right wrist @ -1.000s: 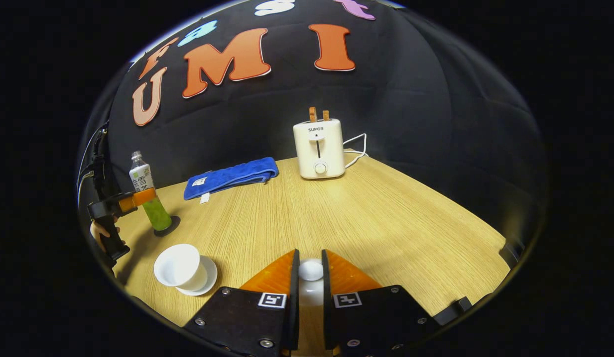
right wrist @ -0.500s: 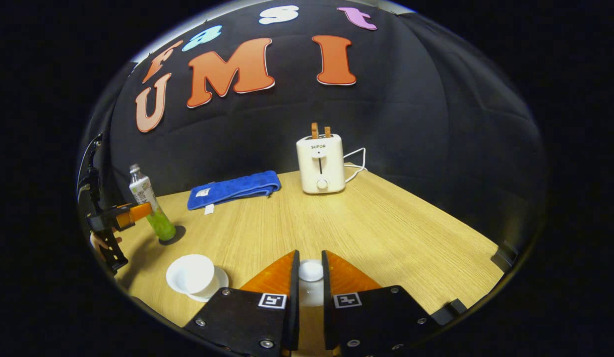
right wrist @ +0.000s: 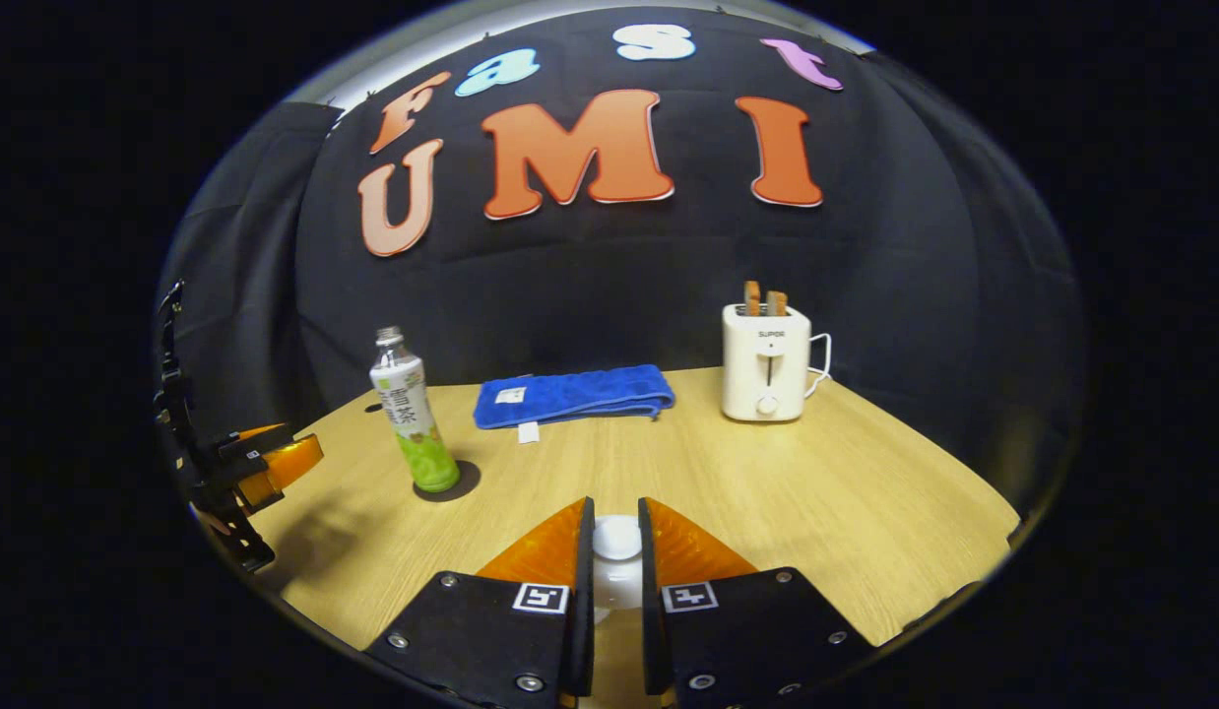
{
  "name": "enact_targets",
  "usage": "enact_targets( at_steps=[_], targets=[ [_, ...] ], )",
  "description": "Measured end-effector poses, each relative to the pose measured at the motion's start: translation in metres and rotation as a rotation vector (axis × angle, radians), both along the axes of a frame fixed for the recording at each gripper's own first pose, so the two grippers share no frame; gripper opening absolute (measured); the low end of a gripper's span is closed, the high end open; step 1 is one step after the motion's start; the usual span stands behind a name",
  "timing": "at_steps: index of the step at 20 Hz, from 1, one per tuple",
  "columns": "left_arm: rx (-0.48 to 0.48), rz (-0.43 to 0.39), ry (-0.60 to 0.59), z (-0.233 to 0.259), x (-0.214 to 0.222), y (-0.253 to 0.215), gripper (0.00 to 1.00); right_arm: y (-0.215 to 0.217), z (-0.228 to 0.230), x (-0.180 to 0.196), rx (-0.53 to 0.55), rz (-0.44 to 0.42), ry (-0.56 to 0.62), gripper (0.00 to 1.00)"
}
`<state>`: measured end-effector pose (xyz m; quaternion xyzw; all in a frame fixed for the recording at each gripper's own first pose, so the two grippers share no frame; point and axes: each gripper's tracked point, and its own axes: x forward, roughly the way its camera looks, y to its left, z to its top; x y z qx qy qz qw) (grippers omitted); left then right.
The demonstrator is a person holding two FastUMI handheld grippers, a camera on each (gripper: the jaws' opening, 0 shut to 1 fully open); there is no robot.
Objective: Open the teacup lid with one hand, grasp the water bottle and pour water into the teacup with the other hand; after pouring, place the water bottle on the coaster and then close the teacup lid.
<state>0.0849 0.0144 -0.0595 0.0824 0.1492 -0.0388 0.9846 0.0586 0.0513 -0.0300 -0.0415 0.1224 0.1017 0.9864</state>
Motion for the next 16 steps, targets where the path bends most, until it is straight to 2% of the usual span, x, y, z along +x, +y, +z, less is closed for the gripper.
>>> enact_targets(
  at_steps=[5, 6, 7, 10, 11, 12, 16],
  targets=[
    [-0.013, 0.049, -0.001, -0.002, 0.002, 0.036, 0.98, 0.027, -0.028, 0.0, -0.029, 0.042, 0.054, 0.2],
    [-0.01, 0.053, -0.002, -0.001, 0.002, 0.04, 0.96, 0.027, -0.032, 0.001, -0.031, 0.042, 0.059, 0.16],
    [-0.009, 0.056, -0.004, -0.001, 0.002, 0.042, 0.96, 0.027, -0.034, 0.002, -0.034, 0.038, 0.063, 0.2],
    [-0.015, 0.046, -0.002, -0.001, 0.002, 0.039, 0.98, 0.026, -0.039, 0.002, -0.036, 0.035, 0.073, 0.2],
    [-0.016, 0.042, -0.001, -0.001, 0.002, 0.037, 0.98, 0.027, -0.04, 0.001, -0.036, 0.039, 0.076, 0.17],
    [-0.015, 0.038, -0.001, 0.0, 0.003, 0.036, 0.98, 0.028, -0.041, 0.001, -0.038, 0.041, 0.076, 0.21],
    [-0.001, 0.031, -0.01, 0.004, 0.001, 0.031, 0.98, 0.027, -0.041, 0.0, -0.04, 0.042, 0.079, 0.25]
  ],
)
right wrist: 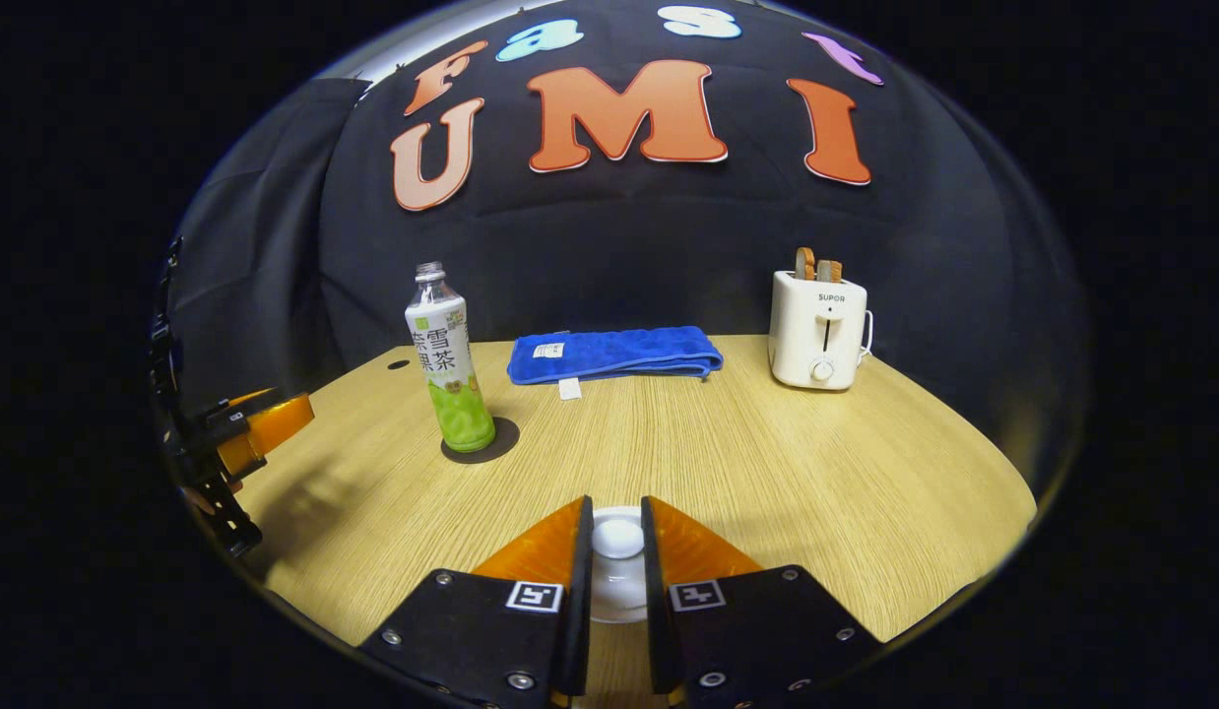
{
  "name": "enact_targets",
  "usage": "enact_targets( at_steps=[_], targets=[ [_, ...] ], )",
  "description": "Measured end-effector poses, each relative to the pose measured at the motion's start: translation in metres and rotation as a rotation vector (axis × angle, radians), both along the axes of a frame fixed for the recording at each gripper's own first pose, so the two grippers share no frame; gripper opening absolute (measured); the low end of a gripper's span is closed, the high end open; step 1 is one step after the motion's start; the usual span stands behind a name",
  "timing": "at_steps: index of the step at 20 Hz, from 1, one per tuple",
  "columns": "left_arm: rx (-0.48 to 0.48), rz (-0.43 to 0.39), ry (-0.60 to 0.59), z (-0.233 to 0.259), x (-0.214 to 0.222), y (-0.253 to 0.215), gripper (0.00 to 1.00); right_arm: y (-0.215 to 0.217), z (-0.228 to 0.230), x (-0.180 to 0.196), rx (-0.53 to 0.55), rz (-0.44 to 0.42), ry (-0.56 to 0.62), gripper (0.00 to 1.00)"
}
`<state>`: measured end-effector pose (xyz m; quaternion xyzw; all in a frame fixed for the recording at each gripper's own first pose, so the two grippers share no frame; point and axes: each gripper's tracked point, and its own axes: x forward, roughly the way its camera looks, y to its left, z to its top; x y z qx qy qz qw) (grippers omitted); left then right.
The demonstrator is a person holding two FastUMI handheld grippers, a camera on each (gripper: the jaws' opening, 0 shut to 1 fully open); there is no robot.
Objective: Open the teacup lid with one hand, grasp the water bottle and pour water into the teacup with the other hand; after pouring, place the water bottle on the coaster and then close the teacup lid.
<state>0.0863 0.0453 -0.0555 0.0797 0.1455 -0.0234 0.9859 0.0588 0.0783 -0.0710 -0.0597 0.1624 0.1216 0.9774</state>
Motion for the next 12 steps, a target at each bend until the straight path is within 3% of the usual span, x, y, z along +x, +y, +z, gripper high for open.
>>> enact_targets(
  at_steps=[3, 6, 8, 10, 12],
  targets=[
    [0.007, 0.0, -0.005, 0.005, -0.001, -0.002, 0.96, -0.003, 0.01, -0.001, 0.028, -0.004, -0.017, 0.34],
    [0.018, 0.005, -0.011, 0.012, -0.004, -0.003, 0.98, -0.015, 0.028, -0.004, 0.024, -0.034, -0.06, 0.65],
    [0.008, 0.004, -0.019, 0.02, -0.005, -0.005, 0.98, -0.024, 0.047, -0.007, 0.016, -0.061, -0.115, 0.81],
    [-0.007, -0.002, -0.033, 0.03, -0.007, -0.01, 0.98, -0.032, 0.066, -0.012, 0.017, -0.08, -0.176, 0.91],
    [-0.011, 0.004, -0.055, 0.039, -0.008, -0.008, 0.98, -0.036, 0.083, -0.02, -0.001, -0.081, -0.232, 0.96]
  ],
)
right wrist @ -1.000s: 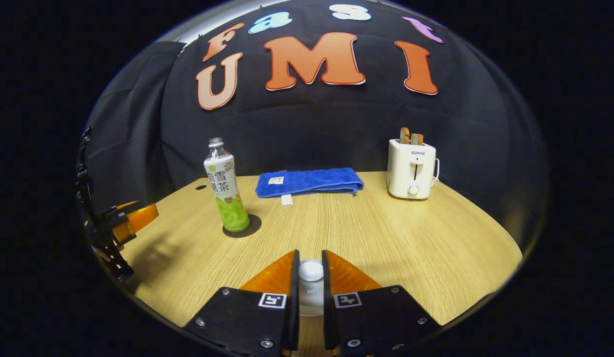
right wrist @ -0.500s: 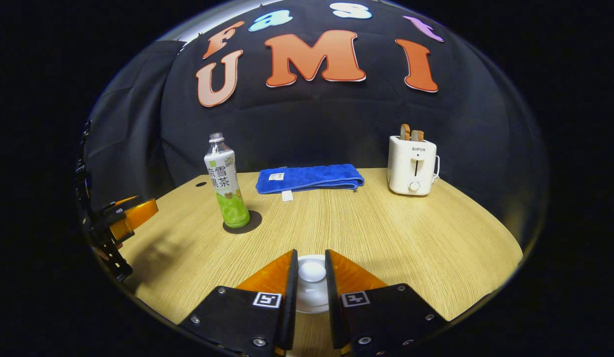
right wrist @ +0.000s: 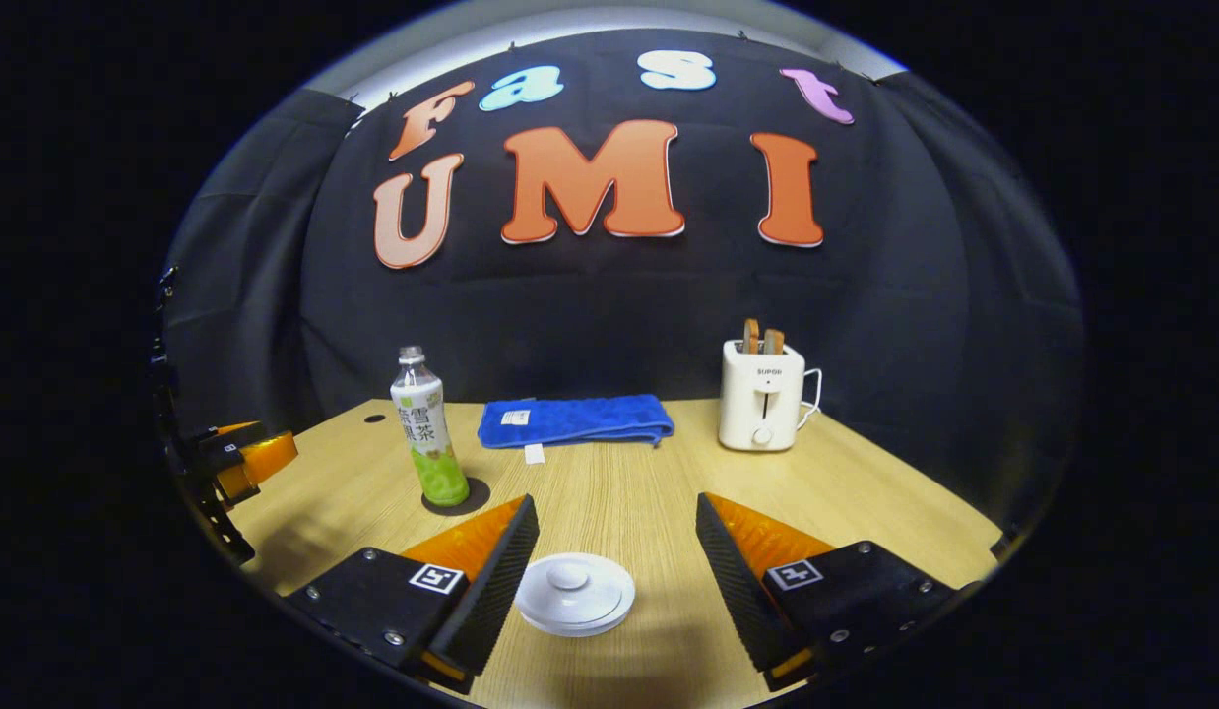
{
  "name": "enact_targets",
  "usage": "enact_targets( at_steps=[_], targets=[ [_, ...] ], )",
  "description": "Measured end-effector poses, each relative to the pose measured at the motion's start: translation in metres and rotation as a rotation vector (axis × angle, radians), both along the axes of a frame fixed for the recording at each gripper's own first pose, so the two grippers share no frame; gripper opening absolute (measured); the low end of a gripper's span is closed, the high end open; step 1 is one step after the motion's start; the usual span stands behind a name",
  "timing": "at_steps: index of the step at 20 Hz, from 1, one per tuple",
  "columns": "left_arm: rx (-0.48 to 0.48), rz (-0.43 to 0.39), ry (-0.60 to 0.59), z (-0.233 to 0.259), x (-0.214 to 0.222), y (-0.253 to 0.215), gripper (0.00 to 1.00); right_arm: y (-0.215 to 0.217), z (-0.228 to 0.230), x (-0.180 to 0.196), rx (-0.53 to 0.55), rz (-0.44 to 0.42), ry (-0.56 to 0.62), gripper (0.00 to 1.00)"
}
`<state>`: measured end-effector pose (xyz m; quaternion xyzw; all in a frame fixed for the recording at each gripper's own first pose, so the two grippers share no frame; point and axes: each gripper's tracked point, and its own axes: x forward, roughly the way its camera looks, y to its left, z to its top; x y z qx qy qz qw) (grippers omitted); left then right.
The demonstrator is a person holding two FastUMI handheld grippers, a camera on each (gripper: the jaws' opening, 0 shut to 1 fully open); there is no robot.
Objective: Open the teacup lid with one hand, grasp the water bottle and pour water into the teacup with the other hand; after pouring, place the water bottle on the coaster and then close the teacup lid.
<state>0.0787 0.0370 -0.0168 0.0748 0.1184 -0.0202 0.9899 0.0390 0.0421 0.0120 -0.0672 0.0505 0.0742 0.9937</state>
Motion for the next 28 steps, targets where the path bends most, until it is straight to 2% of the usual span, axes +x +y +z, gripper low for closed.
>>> enact_targets(
  at_steps=[3, 7, 9, 11, 14, 17, 18, 21, 22, 23, 28],
  targets=[
    [-0.012, 0.011, -0.033, 0.015, -0.003, 0.001, 0.98, -0.003, 0.02, -0.009, -0.027, 0.007, -0.064, 0.97],
    [-0.007, 0.023, -0.076, 0.032, -0.006, 0.0, 0.98, -0.009, 0.027, -0.015, 0.001, 0.014, -0.087, 0.96],
    [-0.001, 0.027, -0.087, 0.038, -0.008, 0.0, 0.95, -0.014, 0.028, -0.018, 0.007, 0.005, -0.091, 0.97],
    [-0.002, 0.025, -0.096, 0.041, -0.008, -0.002, 0.98, -0.017, 0.029, -0.019, 0.011, 0.001, -0.09, 0.97],
    [0.003, 0.023, -0.095, 0.041, -0.008, -0.005, 0.95, -0.022, 0.031, -0.023, 0.017, -0.009, -0.096, 0.97],
    [0.002, 0.021, -0.093, 0.042, -0.01, -0.006, 0.98, -0.024, 0.029, -0.023, 0.021, -0.014, -0.088, 0.97],
    [0.003, 0.023, -0.095, 0.043, -0.009, -0.006, 0.95, -0.025, 0.029, -0.025, 0.022, -0.015, -0.088, 0.97],
    [0.006, 0.029, -0.096, 0.044, -0.01, -0.003, 0.98, -0.025, 0.03, -0.025, 0.026, -0.016, -0.092, 0.97],
    [0.007, 0.03, -0.098, 0.046, -0.01, -0.003, 0.95, -0.025, 0.03, -0.026, 0.028, -0.017, -0.092, 0.97],
    [0.009, 0.031, -0.101, 0.047, -0.011, -0.003, 0.98, -0.026, 0.03, -0.027, 0.029, -0.018, -0.091, 0.97],
    [-0.004, 0.037, -0.106, 0.048, -0.012, -0.001, 0.95, -0.03, 0.029, -0.028, 0.033, -0.029, -0.084, 0.97]
  ],
)
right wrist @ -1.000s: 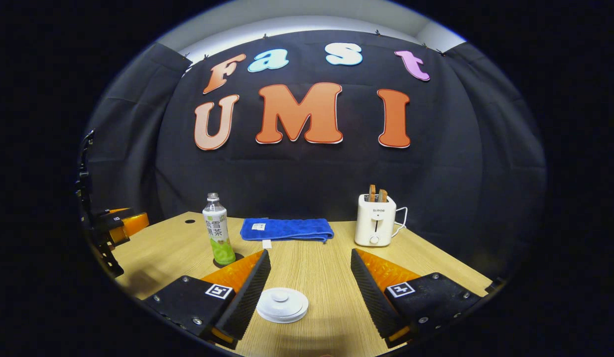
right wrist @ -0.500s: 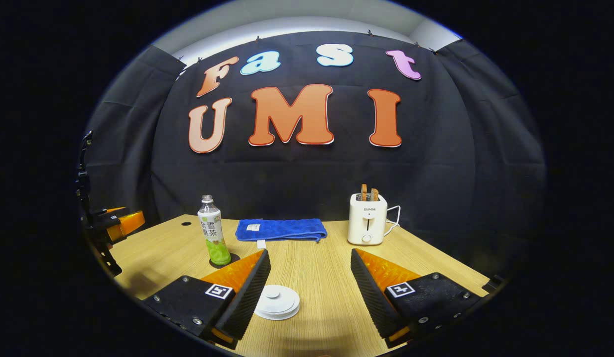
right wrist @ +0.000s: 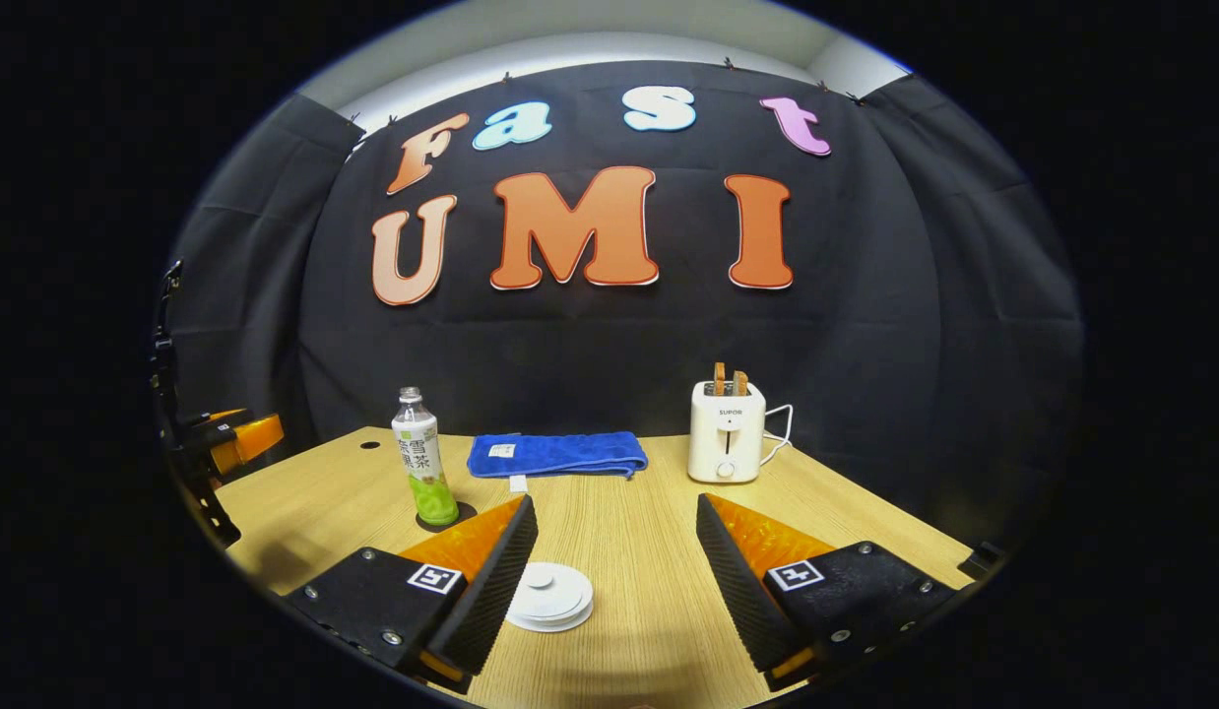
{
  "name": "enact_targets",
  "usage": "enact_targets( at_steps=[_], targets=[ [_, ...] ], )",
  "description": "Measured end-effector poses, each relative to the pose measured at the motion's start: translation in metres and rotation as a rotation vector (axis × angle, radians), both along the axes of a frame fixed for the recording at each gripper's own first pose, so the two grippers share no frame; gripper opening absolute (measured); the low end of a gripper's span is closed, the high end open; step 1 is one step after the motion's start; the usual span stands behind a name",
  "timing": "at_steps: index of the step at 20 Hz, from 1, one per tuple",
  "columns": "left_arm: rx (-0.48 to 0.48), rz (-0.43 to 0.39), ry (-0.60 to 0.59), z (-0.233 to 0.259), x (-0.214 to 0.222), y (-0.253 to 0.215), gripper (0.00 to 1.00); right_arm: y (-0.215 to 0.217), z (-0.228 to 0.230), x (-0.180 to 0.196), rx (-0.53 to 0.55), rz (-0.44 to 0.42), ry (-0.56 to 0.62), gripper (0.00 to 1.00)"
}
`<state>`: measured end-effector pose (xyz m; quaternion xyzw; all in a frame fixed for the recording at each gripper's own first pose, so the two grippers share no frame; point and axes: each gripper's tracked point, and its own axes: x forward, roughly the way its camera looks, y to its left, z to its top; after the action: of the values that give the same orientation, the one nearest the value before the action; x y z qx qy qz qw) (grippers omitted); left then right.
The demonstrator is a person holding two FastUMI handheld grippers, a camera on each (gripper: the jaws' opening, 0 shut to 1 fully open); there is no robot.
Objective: Open the teacup lid with one hand, grasp the water bottle and pour water into the teacup with the other hand; after pouring, place the water bottle on the coaster and then close the teacup lid.
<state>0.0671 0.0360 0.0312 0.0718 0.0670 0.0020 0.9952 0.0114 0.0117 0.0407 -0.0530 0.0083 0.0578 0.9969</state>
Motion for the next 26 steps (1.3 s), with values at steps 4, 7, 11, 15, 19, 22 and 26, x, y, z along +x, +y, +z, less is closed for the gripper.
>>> enact_targets(
  at_steps=[4, 7, 11, 15, 19, 22, 26],
  targets=[
    [0.002, 0.005, 0.004, -0.0002, 0.0002, 0.0036, 0.98, 0.0019, 0.0008, -0.0011, 0.002, 0.001, -0.001, 0.97],
    [0.001, 0.013, -0.001, 0.0025, -0.0023, 0.0062, 0.95, 0.0049, 0.0004, -0.0016, 0.0, 0.007, -0.002, 0.97],
    [0.004, 0.019, 0.001, 0.0022, -0.0023, 0.0085, 0.95, 0.0057, -0.0013, -0.0015, 0.0, 0.011, 0.003, 0.97],
    [-0.007, 0.022, 0.006, 0.0023, -0.0029, 0.0071, 0.98, 0.0026, 0.0003, -0.002, 0.009, 0.005, -0.001, 0.97],
    [-0.002, 0.028, -0.002, 0.0057, -0.0043, 0.0086, 0.98, 0.0032, 0.0013, -0.003, 0.006, 0.007, -0.009, 0.97],
    [-0.002, 0.03, -0.002, 0.0052, -0.0049, 0.0088, 0.95, 0.004, -0.0005, -0.0026, 0.004, 0.011, -0.005, 0.97],
    [-0.01, 0.032, -0.003, 0.005, -0.0055, 0.0088, 0.98, 0.0029, -0.0003, -0.0031, 0.002, 0.009, -0.002, 0.97]
  ],
)
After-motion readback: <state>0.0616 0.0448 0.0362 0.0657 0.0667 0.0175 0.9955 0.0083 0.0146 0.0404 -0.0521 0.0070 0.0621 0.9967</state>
